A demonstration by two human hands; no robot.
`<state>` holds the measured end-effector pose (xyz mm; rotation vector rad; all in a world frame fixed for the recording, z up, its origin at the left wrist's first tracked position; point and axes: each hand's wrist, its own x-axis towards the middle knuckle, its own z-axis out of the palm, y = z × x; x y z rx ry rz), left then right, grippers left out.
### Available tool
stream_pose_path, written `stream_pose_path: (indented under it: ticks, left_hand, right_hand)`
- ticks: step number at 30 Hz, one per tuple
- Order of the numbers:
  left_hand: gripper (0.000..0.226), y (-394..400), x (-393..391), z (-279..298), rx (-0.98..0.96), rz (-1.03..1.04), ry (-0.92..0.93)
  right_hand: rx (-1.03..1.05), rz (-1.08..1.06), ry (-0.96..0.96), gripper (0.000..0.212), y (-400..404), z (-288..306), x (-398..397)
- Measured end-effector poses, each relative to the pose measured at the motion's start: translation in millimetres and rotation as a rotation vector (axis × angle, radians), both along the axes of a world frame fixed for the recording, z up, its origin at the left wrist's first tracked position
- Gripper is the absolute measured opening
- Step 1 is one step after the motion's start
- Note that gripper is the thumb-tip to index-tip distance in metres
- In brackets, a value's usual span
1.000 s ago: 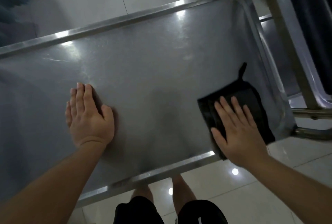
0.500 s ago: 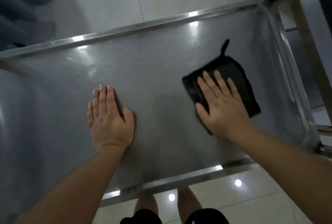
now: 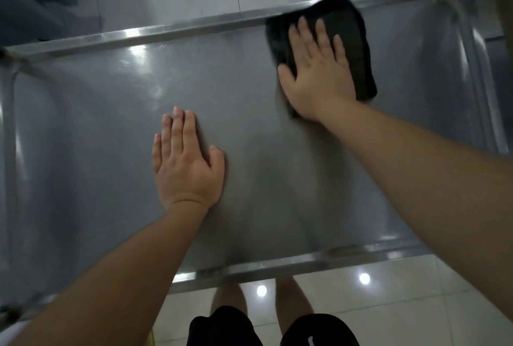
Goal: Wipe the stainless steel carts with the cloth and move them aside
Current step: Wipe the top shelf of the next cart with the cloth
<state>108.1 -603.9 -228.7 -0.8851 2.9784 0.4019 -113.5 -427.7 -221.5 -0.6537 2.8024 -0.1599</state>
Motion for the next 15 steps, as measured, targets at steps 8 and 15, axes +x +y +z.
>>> stream_pose_path:
  ticks: [8, 15]
  left_hand:
    - [0.078, -0.7, -0.2, 2.2, 0.016, -0.001, -0.002]
    - [0.078, -0.2, 0.1, -2.3, 0.014, -0.008, -0.005]
  right_hand:
    - [-0.022, 0.115, -0.028, 0.076, 87.1, 1.2, 249.0]
    - [-0.043, 0.130, -0.010, 0.077, 61.8, -6.8, 241.7]
